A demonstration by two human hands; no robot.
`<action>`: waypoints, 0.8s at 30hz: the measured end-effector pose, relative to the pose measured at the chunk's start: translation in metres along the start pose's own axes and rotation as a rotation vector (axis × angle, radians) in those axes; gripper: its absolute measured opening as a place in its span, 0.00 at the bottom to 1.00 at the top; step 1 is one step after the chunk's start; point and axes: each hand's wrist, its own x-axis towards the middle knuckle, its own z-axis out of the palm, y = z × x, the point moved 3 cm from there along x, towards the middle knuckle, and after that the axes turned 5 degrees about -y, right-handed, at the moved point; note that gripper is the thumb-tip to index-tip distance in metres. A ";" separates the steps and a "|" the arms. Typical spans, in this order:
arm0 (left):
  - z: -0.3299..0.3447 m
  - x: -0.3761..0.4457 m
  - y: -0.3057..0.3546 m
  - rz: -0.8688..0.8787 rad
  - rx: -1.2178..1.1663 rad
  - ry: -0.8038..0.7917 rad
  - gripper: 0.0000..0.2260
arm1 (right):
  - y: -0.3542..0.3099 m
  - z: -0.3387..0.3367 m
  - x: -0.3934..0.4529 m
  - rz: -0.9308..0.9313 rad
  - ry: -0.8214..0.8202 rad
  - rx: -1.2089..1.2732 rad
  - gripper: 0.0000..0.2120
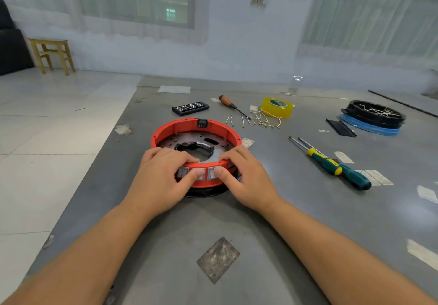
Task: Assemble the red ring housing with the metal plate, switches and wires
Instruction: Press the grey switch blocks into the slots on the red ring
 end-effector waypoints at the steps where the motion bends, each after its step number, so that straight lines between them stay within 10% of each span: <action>1: 0.000 0.000 0.000 -0.007 -0.004 0.013 0.18 | 0.001 0.000 0.000 0.013 -0.001 0.020 0.09; 24: -0.011 0.006 -0.012 -0.030 -0.136 -0.013 0.19 | 0.001 0.005 0.012 0.109 0.051 0.022 0.21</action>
